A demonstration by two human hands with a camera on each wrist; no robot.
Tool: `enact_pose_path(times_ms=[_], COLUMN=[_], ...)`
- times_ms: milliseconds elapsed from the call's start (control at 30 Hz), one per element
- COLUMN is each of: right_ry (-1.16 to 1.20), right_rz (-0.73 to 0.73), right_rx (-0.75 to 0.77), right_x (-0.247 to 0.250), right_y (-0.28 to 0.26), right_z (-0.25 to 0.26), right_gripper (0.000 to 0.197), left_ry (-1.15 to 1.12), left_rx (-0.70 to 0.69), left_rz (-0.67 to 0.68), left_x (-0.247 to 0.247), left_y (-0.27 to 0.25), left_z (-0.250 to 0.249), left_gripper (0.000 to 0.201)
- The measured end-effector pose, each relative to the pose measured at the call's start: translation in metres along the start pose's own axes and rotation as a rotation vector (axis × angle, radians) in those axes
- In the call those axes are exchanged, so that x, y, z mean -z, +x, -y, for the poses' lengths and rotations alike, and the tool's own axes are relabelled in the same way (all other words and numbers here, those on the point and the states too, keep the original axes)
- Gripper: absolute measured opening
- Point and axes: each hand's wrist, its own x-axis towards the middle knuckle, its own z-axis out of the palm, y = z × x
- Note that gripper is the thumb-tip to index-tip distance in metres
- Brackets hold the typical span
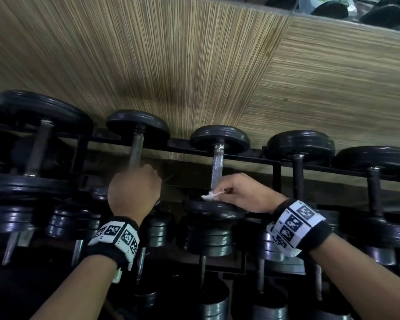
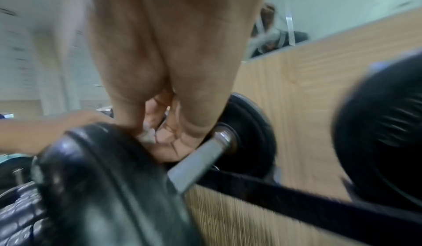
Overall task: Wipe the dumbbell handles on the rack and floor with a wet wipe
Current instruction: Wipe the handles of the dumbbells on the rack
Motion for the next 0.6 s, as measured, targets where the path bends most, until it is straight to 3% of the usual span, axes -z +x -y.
enact_pose_path(times_ms=[67,200,367,467,600], right_ry=[-0.169,-0.337,-0.177,-0.237,-0.283], right_rz=[0.006,0.166,0.082,0.064,0.069], right_rx=[0.103,0.129,0.171,0.054,-0.303], right_x=[0.001,-0.004,0.001,0.007,0.003], right_y=[0.018,0.035,0.010,-0.005,0.001], right_z=[0.009,-0.002,-0.015,-0.023,-0.030], right_gripper=[0.018,0.017,0.017,0.013,0.023], left_ry=[-0.009,-0.020,-0.026,-0.024,-0.035], left_rx=[0.000,0.004,0.004,0.000,0.005], left_rz=[-0.017,-0.036,-0.052,-0.048,-0.036], left_x=[0.000,-0.001,-0.001,-0.002,-0.002], left_y=[0.000,-0.001,-0.002,-0.002,-0.002], left_z=[0.001,0.005,0.007,0.008,0.007], left_gripper=[0.026,0.025,0.023,0.022,0.023])
